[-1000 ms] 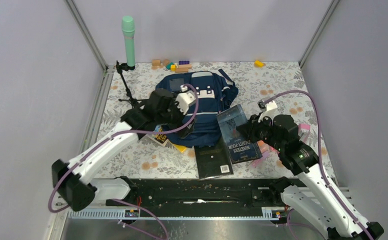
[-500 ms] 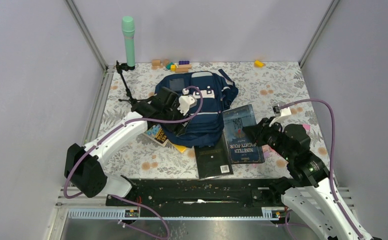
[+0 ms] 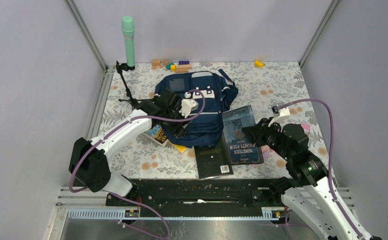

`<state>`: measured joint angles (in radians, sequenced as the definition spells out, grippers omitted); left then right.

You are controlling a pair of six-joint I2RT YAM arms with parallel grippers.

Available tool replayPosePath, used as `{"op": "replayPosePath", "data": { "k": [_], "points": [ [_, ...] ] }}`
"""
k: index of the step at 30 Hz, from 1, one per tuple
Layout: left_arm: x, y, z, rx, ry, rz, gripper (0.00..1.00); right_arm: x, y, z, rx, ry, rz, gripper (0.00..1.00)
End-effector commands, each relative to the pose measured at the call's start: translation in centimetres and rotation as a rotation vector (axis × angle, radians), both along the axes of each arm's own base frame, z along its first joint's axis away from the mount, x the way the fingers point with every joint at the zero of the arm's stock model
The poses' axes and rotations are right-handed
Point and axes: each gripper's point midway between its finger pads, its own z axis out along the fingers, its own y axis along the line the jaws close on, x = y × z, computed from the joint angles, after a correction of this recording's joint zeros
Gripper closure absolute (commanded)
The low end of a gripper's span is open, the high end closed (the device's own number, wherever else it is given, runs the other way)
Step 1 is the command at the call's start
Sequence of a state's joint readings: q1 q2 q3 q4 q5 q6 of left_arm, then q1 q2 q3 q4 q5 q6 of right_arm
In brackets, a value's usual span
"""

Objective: Pack the student bag
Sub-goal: Place the book in the student bag.

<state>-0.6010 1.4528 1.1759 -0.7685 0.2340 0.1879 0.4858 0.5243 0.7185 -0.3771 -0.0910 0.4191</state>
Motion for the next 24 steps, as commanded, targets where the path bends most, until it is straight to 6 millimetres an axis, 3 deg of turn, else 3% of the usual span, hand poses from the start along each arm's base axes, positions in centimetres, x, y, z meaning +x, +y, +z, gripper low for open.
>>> {"op": "replayPosePath", "data": {
  "k": [1, 6, 14, 16, 19, 24],
  "points": [
    [1.0, -0.6, 0.9, -0.020, -0.029, 0.001, 0.53, 0.4, 0.3, 3.5, 0.085, -0.105, -0.005, 1.00],
    [1.4, -0.5, 0.7, -0.010, -0.034, 0.018, 0.63, 0.4, 0.3, 3.2, 0.081, -0.101, -0.004, 1.00],
    [1.3, -0.9, 1.5, -0.054, -0.032, 0.013, 0.67, 0.4, 0.5, 2.5, 0.076, -0.083, 0.002, 1.00],
    [1.2, -1.1, 1.6, -0.071, -0.023, 0.006, 0.76, 0.4, 0.5, 2.4, 0.074, -0.079, 0.003, 1.00],
    [1.0, -1.5, 1.8, -0.091, -0.014, -0.009, 0.98, 0.4, 0.5, 2.3, 0.070, -0.077, 0.002, 1.00],
    [0.7, -1.6, 2.8, -0.121, -0.028, -0.019, 1.00, 0.6, 0.2, 1.7, 0.052, -0.068, -0.009, 1.00]
  ]
}}
